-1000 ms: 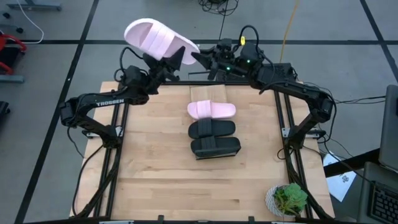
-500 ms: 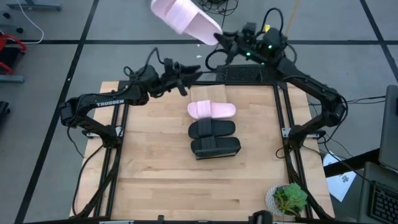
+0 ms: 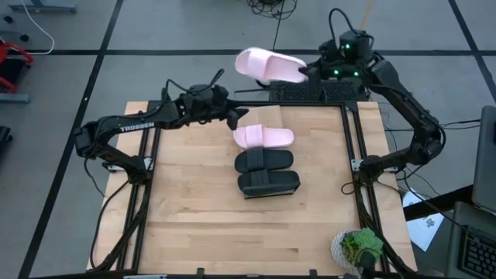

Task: Pick and place slides into the shelf
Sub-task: Put the pink slide on the shelf

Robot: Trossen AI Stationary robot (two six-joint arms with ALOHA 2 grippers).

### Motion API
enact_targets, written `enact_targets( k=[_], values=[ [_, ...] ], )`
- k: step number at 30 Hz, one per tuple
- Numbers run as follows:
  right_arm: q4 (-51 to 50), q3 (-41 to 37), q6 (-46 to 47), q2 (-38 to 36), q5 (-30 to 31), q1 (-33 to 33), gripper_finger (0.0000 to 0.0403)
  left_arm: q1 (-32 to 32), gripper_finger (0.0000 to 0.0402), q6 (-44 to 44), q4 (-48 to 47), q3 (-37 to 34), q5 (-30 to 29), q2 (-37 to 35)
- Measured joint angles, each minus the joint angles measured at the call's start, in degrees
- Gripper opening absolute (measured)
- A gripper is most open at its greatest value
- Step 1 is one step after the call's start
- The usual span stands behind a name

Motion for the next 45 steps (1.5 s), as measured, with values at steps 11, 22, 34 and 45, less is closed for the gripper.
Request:
enact_targets(
  k=[11,22,34,45],
  values=[
    [-11.48,0.02,-4.35,4.31,-8.25,-1.62,0.0049,1.24,0.0234,1.93,-26.78,0.00,-12.96,-2.50],
    [-12.14,0.02,-5.12,14.00,-10.48,3.36,0.0049,1.31,0.0234,1.90,-47.33,0.00,-28.37,-6.47],
    [-7.88,0.00,-1.72,20.80,-7.55,4.51,0.0049,1.29,0.0234,2.86,-48.30,0.00,-32.47,-6.56],
    [-6.59,0.00,-0.44,23.55,-7.09,4.07,0.0049,1.29,0.0234,4.44,-48.30,0.00,-32.60,-6.54]
  ],
)
